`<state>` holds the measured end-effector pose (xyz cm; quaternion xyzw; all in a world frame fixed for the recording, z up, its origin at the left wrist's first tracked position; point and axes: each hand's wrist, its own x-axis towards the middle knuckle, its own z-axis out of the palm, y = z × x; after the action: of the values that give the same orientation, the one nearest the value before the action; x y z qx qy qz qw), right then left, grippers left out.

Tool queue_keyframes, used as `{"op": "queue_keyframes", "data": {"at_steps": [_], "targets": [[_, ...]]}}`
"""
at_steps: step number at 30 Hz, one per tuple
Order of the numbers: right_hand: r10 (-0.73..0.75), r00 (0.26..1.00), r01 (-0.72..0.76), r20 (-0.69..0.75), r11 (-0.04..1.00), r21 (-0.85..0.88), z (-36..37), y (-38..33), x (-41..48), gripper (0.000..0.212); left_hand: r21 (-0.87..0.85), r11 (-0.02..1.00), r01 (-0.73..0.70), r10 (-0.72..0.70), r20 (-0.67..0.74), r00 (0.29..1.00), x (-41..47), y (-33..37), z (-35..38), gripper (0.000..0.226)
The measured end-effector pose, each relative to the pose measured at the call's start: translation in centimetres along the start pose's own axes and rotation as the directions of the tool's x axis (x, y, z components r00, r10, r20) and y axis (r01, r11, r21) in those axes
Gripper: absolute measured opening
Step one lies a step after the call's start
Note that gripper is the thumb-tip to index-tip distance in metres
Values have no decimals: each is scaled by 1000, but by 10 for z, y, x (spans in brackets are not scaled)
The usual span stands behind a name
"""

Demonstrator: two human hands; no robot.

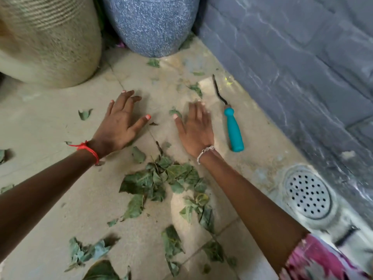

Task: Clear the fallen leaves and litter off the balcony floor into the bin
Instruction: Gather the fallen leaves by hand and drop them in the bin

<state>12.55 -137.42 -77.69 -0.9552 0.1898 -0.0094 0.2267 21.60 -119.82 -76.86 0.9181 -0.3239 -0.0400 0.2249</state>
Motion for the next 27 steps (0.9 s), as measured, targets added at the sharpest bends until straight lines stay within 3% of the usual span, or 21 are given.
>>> {"op": "queue_keyframes", "data": {"at_steps": [3,6,9,14,16,18,22,27], "targets": [[-159,986,164,-46,977,138,5,-10,11,58,-24,1000,-1,1,-17,1000,10,-6,5,80],[-71,976,103,-206,983,153,-7,-3,46,57,-6,999,-35,35,-62,997,9,-7,11,74],[22,996,-14,-89,996,92,-16,6,80,62,-2,1000,-18,17,-128,992,7,-7,12,70],[105,994,-106,-16,993,-57,-14,11,110,68,138,965,222,-189,-214,958,7,-5,16,78],[48,999,-49,-19,997,-53,-5,2,111,68,154,935,320,-295,-163,941,9,-7,16,88],[-99,992,102,-77,994,36,7,-7,95,62,166,921,352,-332,-135,934,9,-9,17,92],[-398,914,404,-75,882,243,13,-25,80,49,150,921,359,-339,-147,929,9,-7,17,93],[-378,925,380,-38,923,62,13,-36,143,57,128,936,326,-309,-141,941,11,-6,16,92]]}}
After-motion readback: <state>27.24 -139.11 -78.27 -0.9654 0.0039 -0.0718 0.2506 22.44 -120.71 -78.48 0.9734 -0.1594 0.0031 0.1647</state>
